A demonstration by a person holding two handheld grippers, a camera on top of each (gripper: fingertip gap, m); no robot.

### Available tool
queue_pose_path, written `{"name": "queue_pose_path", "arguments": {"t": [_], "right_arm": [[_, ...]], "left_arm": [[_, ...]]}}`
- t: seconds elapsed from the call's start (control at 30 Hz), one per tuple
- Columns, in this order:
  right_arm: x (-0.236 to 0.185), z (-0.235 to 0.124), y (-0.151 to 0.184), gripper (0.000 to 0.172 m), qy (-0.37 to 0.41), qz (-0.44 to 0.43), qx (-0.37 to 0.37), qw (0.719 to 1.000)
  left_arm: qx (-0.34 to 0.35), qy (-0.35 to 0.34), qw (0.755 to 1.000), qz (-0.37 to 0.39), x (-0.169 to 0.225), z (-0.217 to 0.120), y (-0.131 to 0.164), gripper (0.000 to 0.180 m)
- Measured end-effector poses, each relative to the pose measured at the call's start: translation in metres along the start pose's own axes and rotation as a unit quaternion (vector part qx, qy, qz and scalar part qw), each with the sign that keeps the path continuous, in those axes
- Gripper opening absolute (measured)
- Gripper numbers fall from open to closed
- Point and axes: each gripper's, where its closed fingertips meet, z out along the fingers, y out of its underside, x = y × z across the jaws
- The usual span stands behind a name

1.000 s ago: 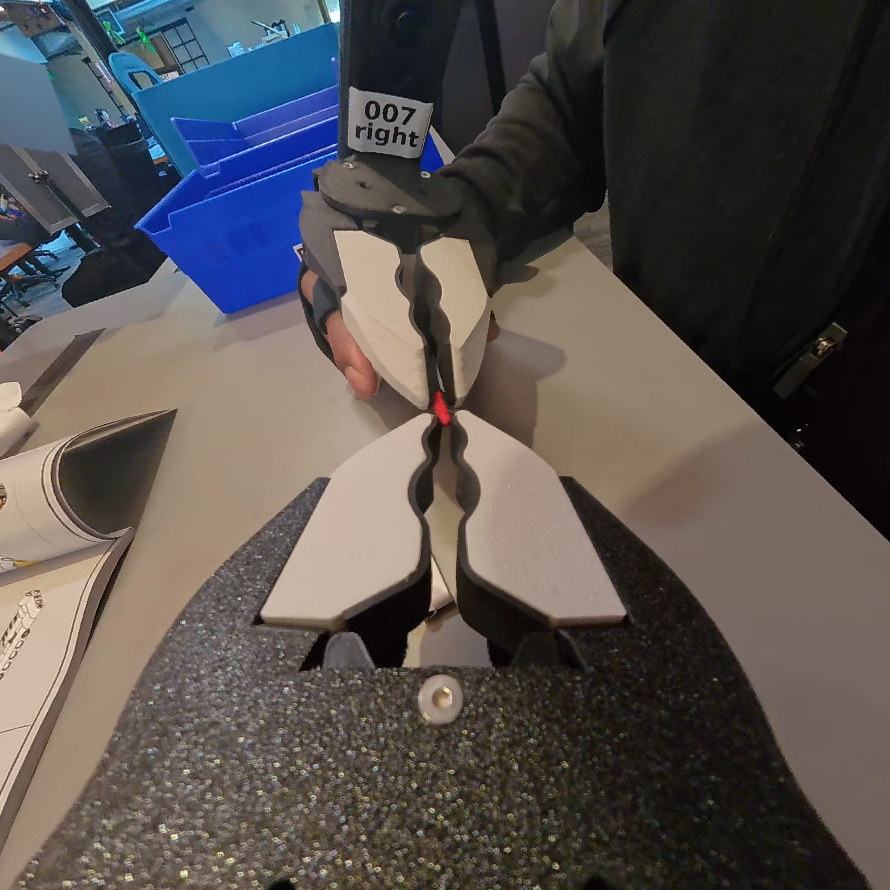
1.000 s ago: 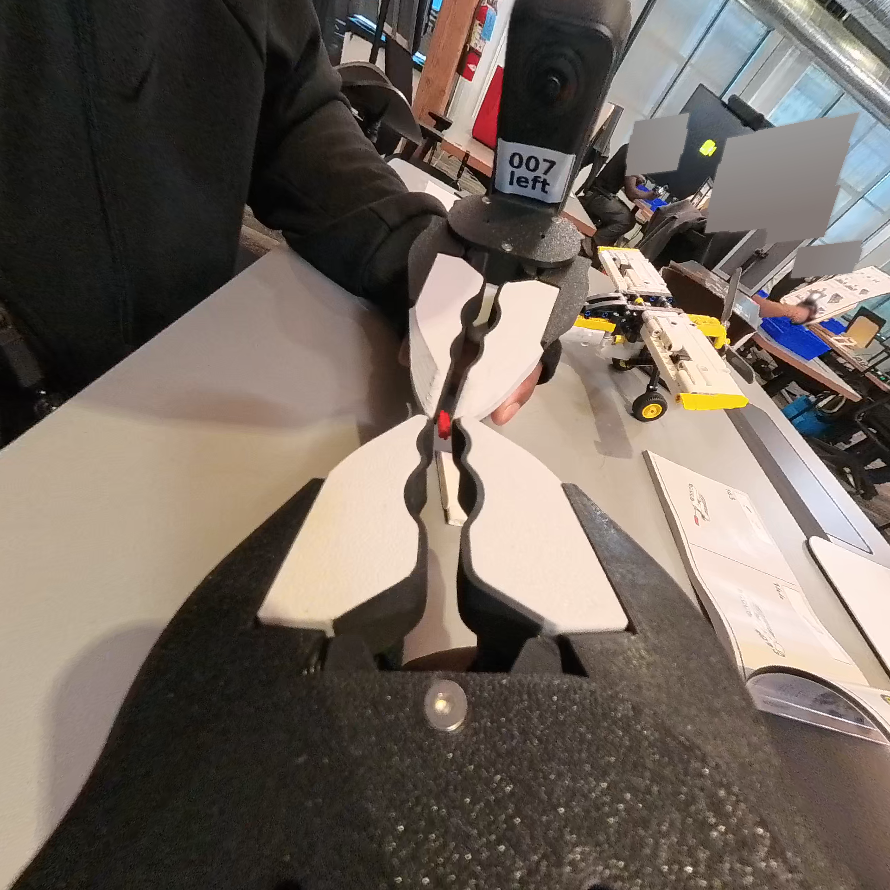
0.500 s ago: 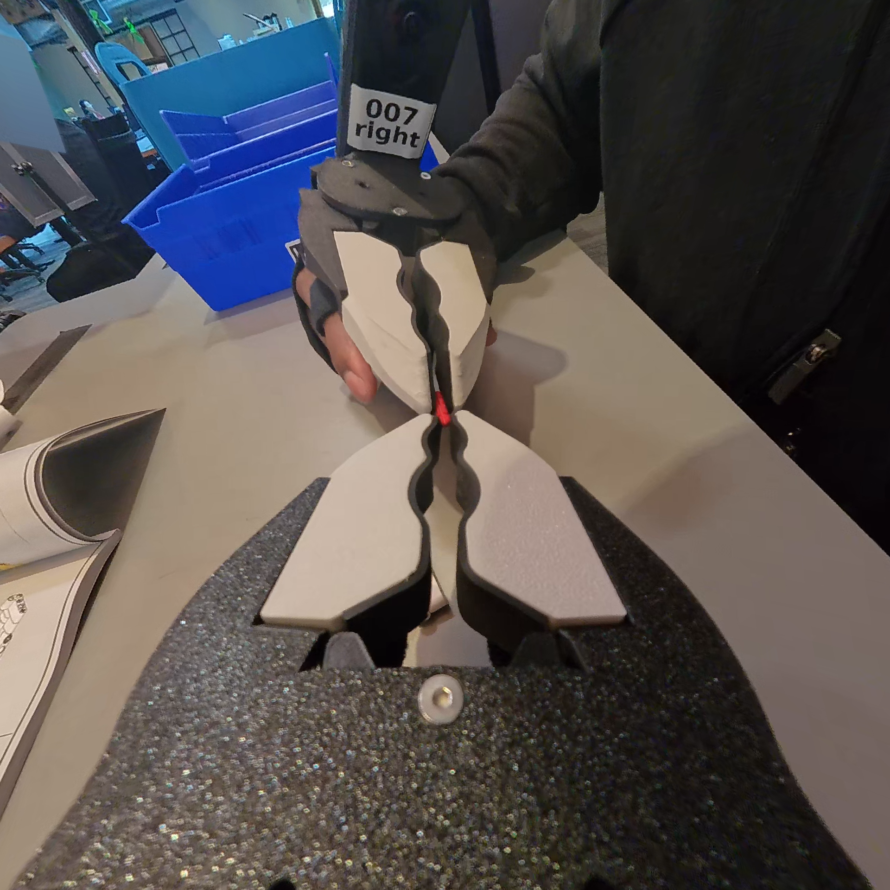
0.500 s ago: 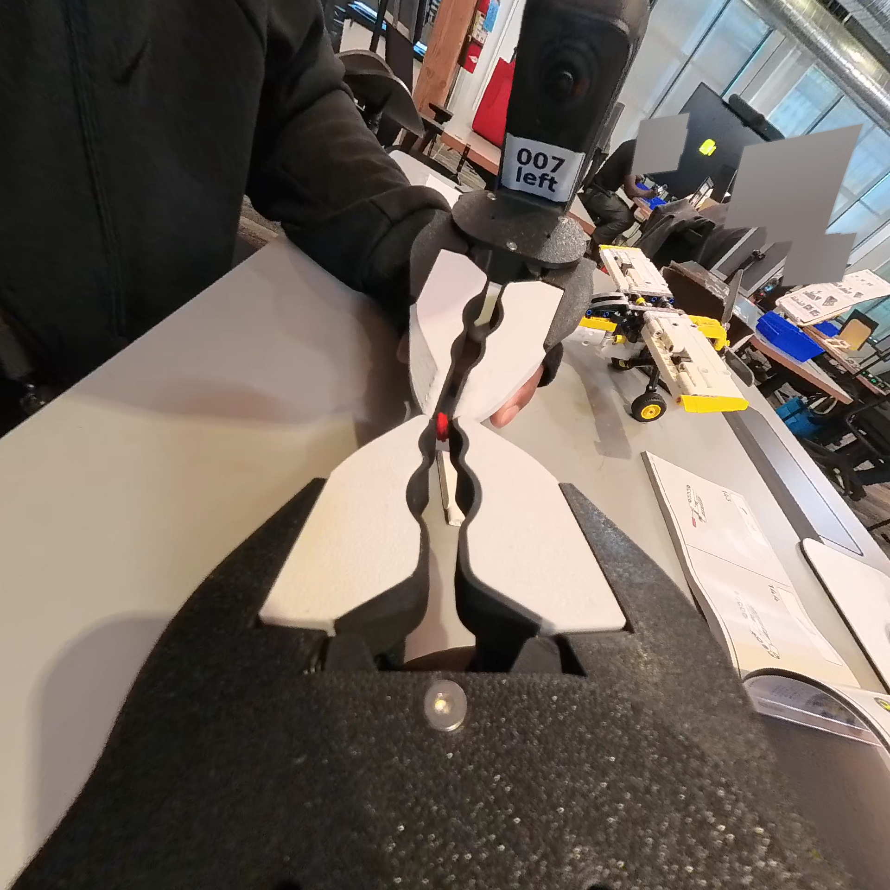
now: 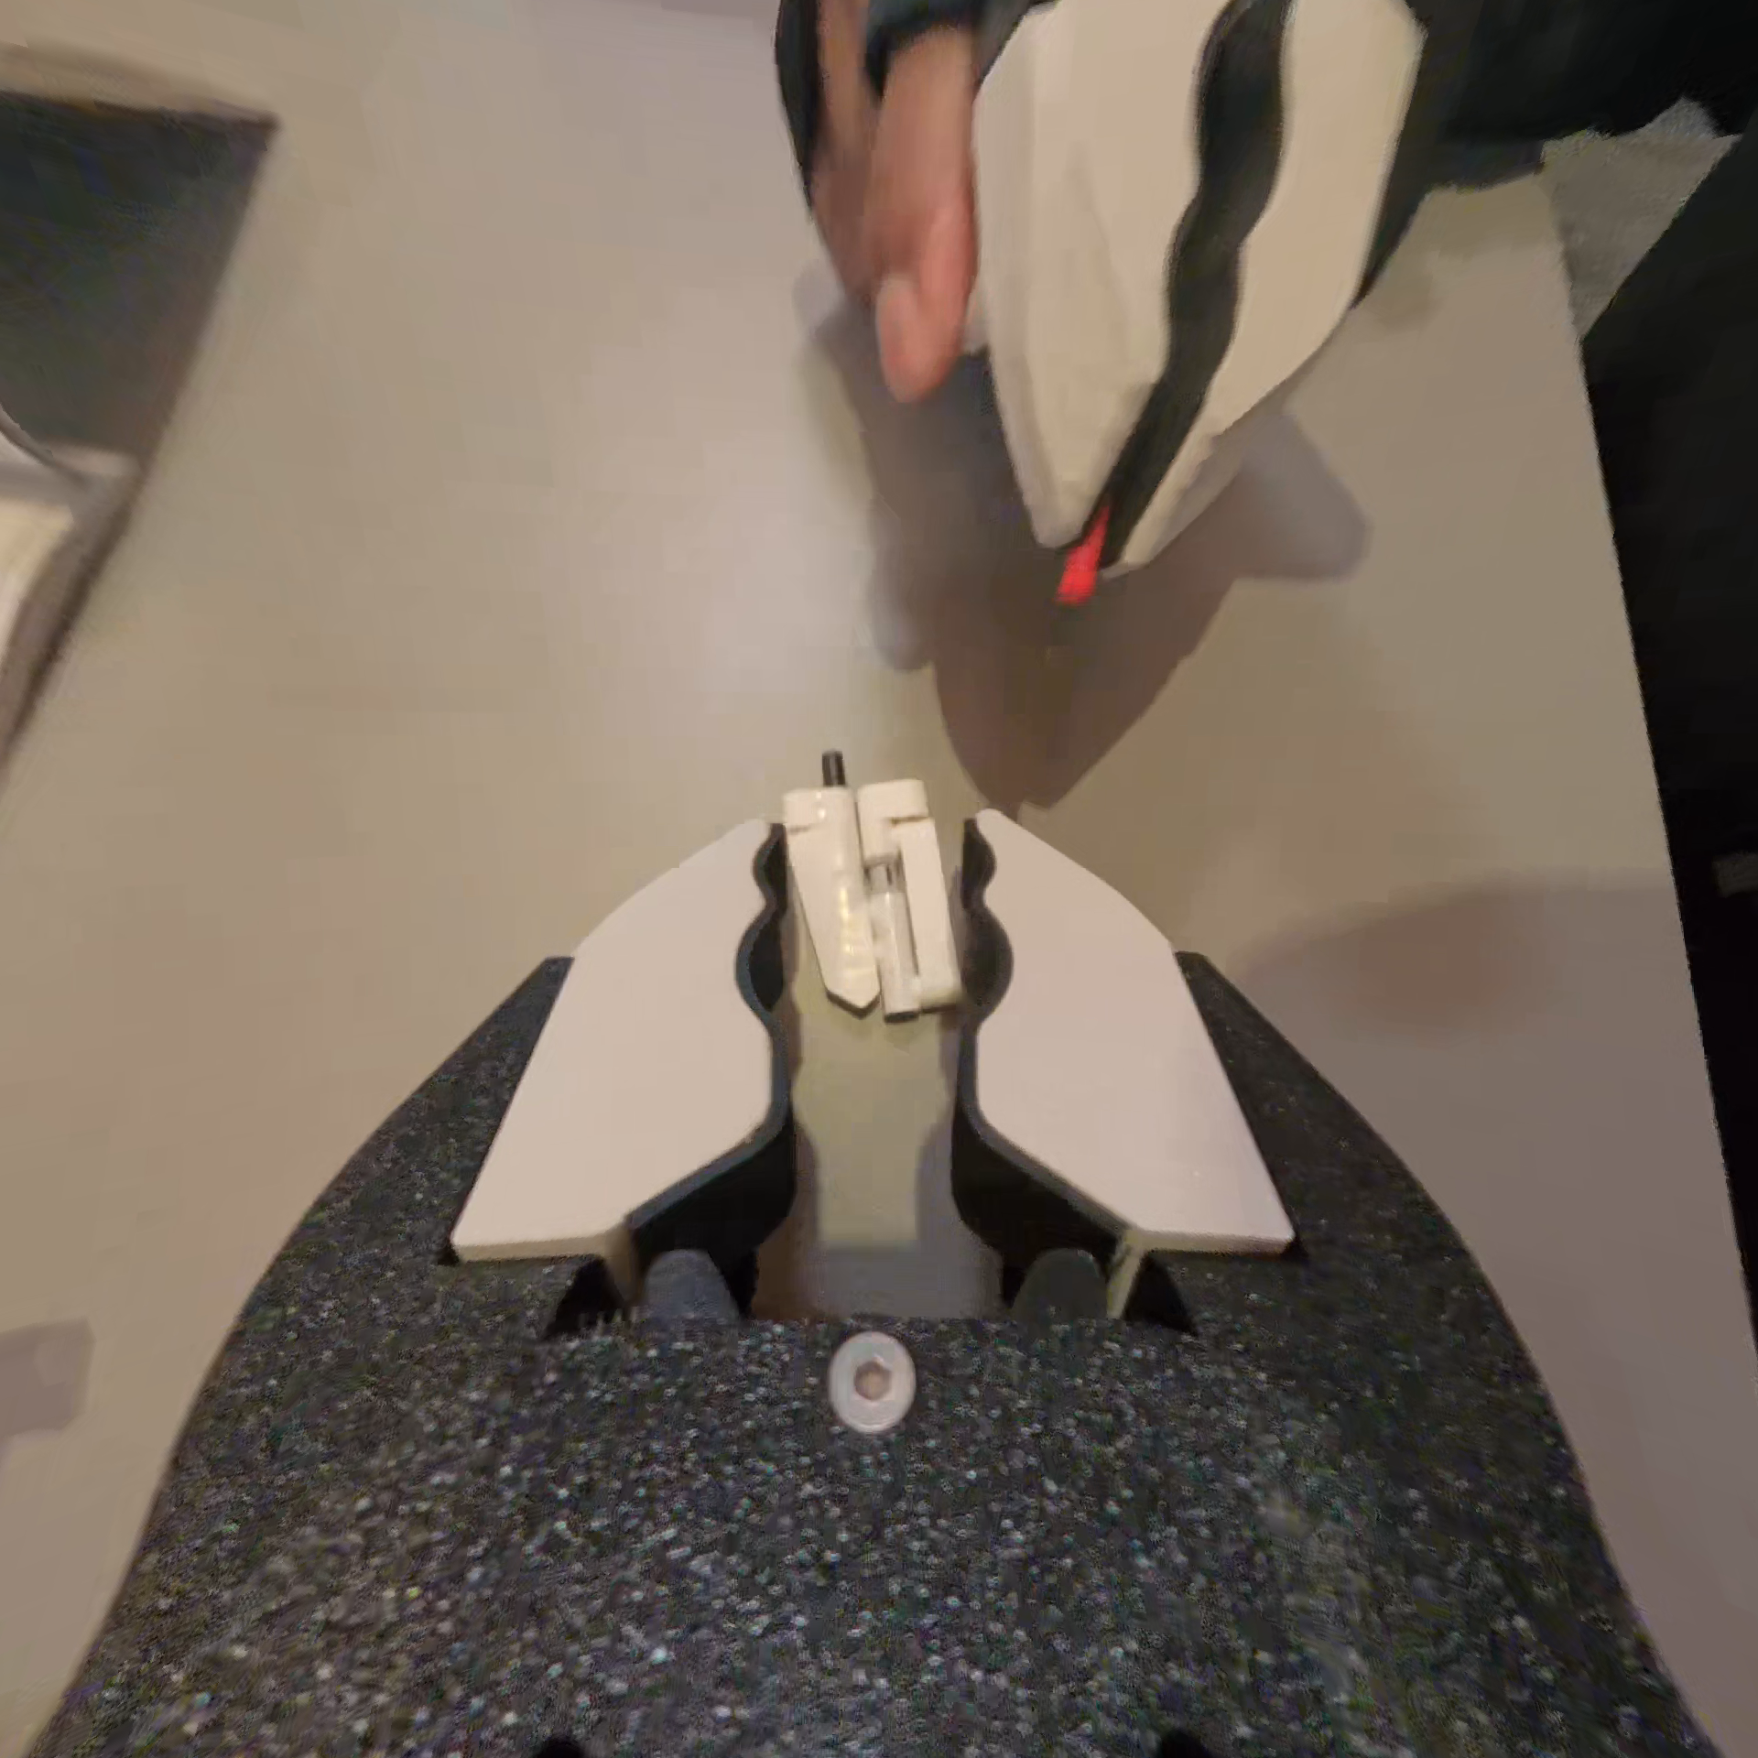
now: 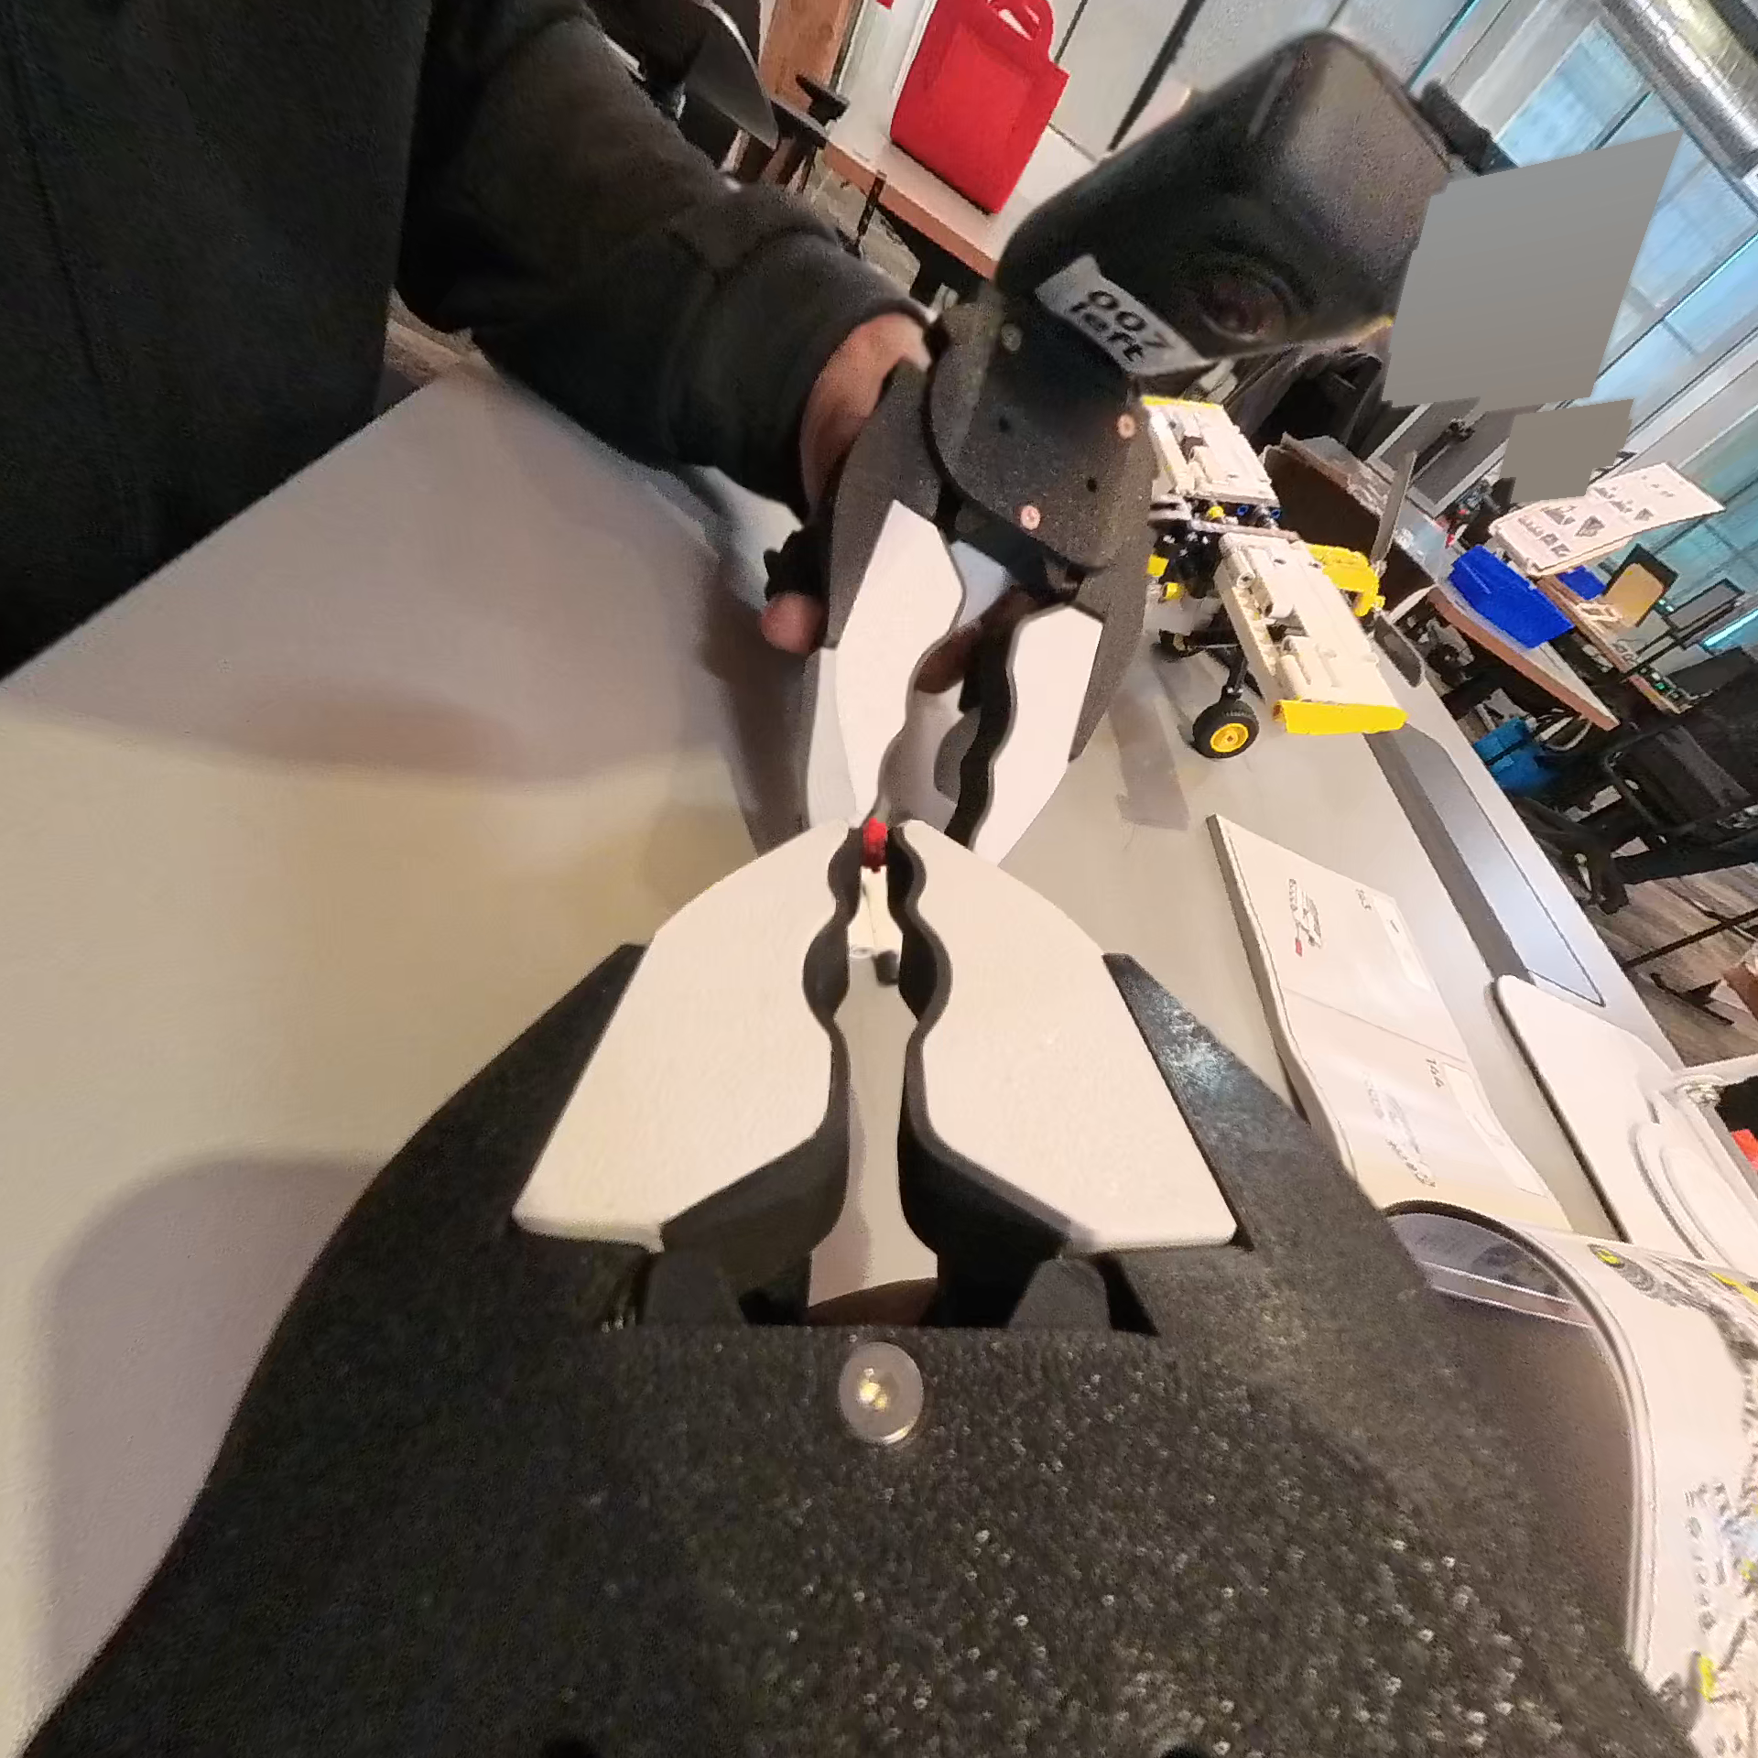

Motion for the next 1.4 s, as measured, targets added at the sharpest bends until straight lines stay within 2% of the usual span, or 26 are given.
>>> {"name": "queue_pose_path", "arguments": {"t": [0.17,0.37,0.57,0.97,1.1,1.13,1.23,1.3,1.4], "right_arm": [[-0.003,0.002,0.007,0.004,-0.005,-0.011,-0.019,1.000],[-0.005,0.003,0.011,0.004,-0.009,-0.011,-0.028,1.000],[-0.010,0.007,0.016,0.004,-0.017,-0.022,-0.045,0.999],[-0.011,0.012,0.029,0.004,-0.023,-0.003,-0.100,0.995],[-0.016,0.012,0.030,0.004,-0.040,0.008,-0.106,0.993],[-0.017,0.012,0.030,0.004,-0.043,0.010,-0.106,0.993],[-0.018,0.011,0.031,0.004,-0.047,0.012,-0.109,0.993],[-0.018,0.012,0.031,0.004,-0.049,0.011,-0.111,0.993],[-0.018,0.012,0.031,0.004,-0.049,0.010,-0.111,0.993]], "left_arm": [[-0.024,0.010,0.997,-0.071,-0.007,0.004,0.005,0.039],[-0.046,0.028,0.994,-0.099,-0.005,0.002,0.008,0.031],[-0.069,0.048,0.992,-0.093,0.008,0.003,0.012,0.014],[-0.037,0.116,0.987,-0.108,0.023,0.003,0.007,0.000],[-0.034,0.111,0.989,-0.096,0.023,0.004,0.006,0.000],[-0.033,0.116,0.989,-0.087,0.026,0.002,0.005,0.001],[-0.046,0.154,0.985,-0.055,0.044,-0.001,0.007,0.027],[-0.067,0.149,0.986,-0.022,0.050,0.002,0.012,0.042],[-0.085,0.138,0.987,0.018,0.055,0.005,0.011,0.047]]}}
